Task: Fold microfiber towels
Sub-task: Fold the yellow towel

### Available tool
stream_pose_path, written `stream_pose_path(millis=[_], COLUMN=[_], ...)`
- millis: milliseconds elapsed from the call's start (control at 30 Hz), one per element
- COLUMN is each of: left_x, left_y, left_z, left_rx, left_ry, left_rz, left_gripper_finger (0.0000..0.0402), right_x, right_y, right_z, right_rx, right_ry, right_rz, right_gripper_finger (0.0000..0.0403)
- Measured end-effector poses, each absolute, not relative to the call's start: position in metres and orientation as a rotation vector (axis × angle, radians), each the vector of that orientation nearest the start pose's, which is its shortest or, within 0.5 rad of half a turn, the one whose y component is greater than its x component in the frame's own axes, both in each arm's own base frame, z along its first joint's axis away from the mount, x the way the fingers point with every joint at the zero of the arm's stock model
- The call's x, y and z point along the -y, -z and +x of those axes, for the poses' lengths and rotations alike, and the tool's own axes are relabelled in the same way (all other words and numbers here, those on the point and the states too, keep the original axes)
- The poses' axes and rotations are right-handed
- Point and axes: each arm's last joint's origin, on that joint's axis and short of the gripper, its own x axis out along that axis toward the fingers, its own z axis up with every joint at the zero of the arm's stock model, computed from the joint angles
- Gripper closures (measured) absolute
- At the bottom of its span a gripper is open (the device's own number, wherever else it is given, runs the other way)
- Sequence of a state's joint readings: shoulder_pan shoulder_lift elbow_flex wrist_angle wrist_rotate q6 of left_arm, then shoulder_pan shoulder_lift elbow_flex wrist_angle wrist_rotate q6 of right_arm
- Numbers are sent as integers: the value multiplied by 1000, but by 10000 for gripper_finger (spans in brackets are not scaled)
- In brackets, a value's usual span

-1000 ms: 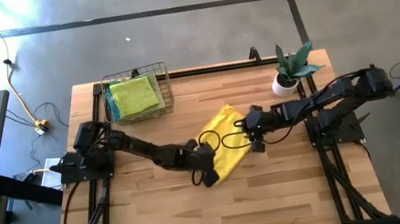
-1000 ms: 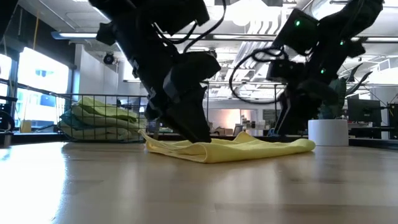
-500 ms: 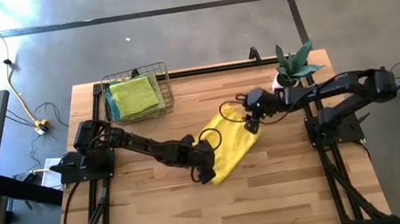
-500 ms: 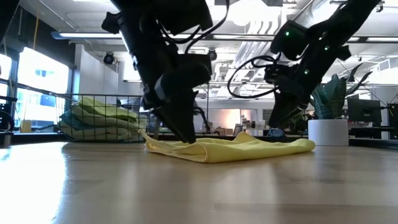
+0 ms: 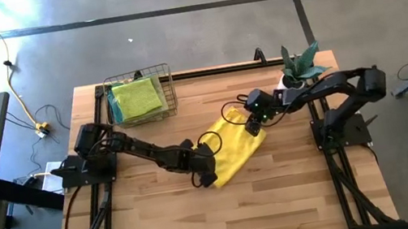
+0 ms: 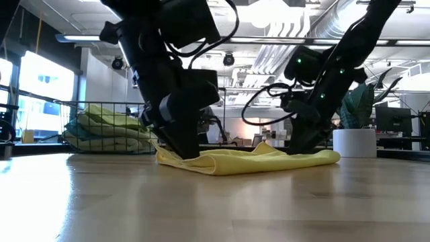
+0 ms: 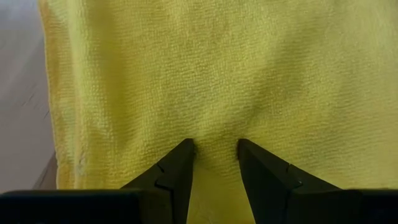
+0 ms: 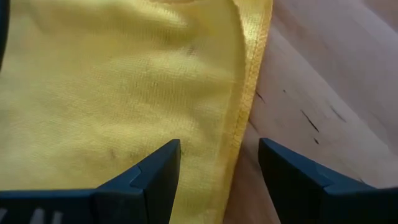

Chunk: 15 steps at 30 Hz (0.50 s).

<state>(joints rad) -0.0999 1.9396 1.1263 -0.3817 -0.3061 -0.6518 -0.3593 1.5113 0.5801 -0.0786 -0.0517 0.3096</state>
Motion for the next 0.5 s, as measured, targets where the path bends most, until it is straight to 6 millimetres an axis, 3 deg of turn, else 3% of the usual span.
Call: stream_pose_path(millis=[167,500], left_x=[34,37], left_y=[-124,-125], left_z=[362,364], left_rx=[-1044,-1025], left_ry=[-529,-513], left_rz=[-328,-332], left_gripper_finger=[282,282], right_x=[85,74], right_y=[-116,-119], right_z=[240,245], right_rx=[-955,-935], right_ry=[412,351], right_rz=[529,524], right_gripper_finger=[192,215])
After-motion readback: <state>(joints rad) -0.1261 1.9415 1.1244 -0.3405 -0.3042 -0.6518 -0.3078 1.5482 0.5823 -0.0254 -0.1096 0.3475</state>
